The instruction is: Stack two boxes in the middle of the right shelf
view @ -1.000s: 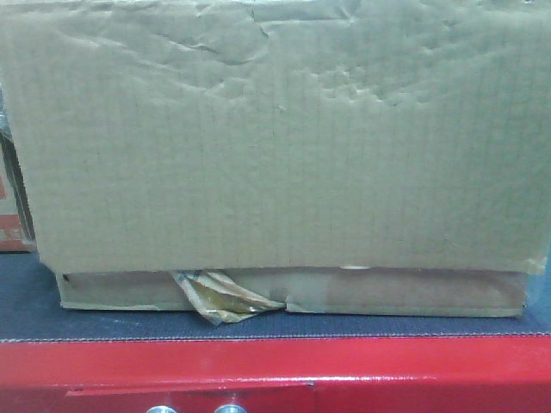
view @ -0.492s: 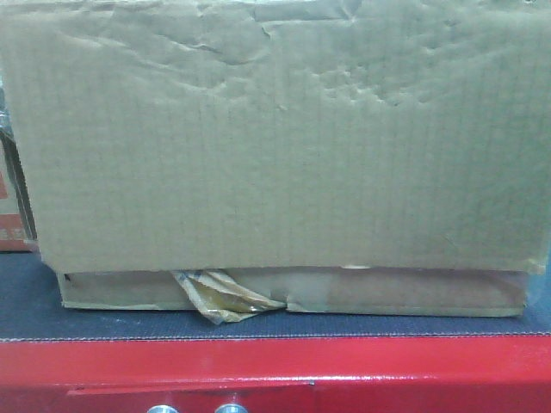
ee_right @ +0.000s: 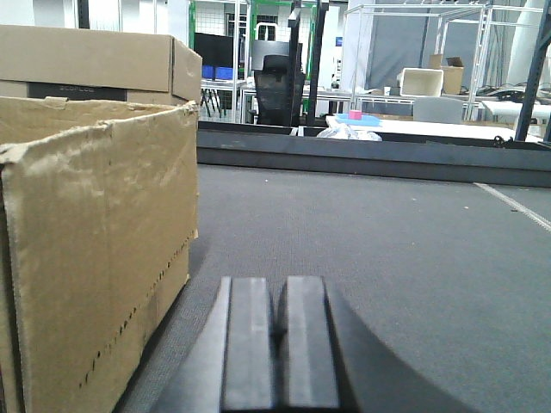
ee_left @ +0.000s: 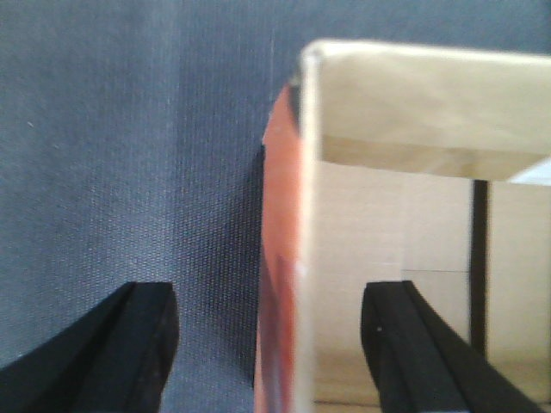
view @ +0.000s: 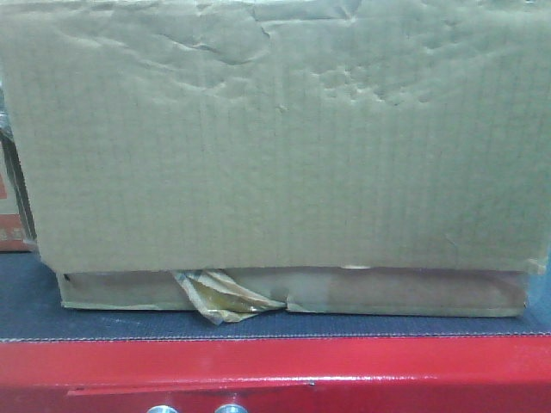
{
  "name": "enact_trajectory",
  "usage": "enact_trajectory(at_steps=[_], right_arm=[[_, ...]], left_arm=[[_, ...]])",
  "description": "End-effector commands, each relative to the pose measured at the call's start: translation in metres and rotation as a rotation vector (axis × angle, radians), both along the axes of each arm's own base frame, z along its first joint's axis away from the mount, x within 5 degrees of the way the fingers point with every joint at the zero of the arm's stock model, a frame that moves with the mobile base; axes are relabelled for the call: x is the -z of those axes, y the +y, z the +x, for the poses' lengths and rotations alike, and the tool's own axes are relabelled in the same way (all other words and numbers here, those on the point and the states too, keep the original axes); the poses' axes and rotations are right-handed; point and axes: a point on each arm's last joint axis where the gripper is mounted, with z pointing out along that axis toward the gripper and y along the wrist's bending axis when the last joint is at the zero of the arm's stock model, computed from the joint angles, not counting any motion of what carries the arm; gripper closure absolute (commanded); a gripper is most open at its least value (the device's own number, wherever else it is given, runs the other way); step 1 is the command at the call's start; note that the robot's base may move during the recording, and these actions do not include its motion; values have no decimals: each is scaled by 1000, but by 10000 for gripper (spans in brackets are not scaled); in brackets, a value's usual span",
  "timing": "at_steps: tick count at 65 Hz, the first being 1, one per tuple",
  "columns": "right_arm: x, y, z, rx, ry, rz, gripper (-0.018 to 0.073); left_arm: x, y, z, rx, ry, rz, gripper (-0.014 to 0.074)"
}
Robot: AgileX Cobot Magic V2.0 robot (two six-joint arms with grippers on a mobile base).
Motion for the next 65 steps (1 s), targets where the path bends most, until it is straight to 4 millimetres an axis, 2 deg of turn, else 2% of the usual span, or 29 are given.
enact_trajectory(at_steps=[1, 3, 14, 24, 30, 39, 47, 56, 65], right_arm=[[-2, 0, -1, 7, -23, -4, 720], [-2, 0, -1, 7, -23, -4, 720], [-2, 0, -1, 7, -23, -4, 720], [-2, 0, -1, 7, -23, -4, 720], [-2, 0, -1, 7, -23, -4, 720], [-2, 0, -1, 7, -23, -4, 720], [-2, 0, -1, 7, -23, -4, 720], [-2, 0, -1, 7, -23, -4, 720], [-2, 0, -1, 7, -23, -4, 720]], left_arm=[[3, 2, 5, -3, -11, -3, 286], [4, 2, 5, -3, -9, -3, 318], [3, 1, 7, -5, -18, -14, 710], [-6, 1, 8, -6, -40, -10, 707], [-27, 2, 7, -12, -77, 0, 707], [-80, 5, 3, -94, -204, 42, 707], [-139, 2, -5, -126, -401, 71, 707], [-191, -14, -17, -139, -580, 116, 707], [-223, -44, -28, -130, -701, 144, 707]])
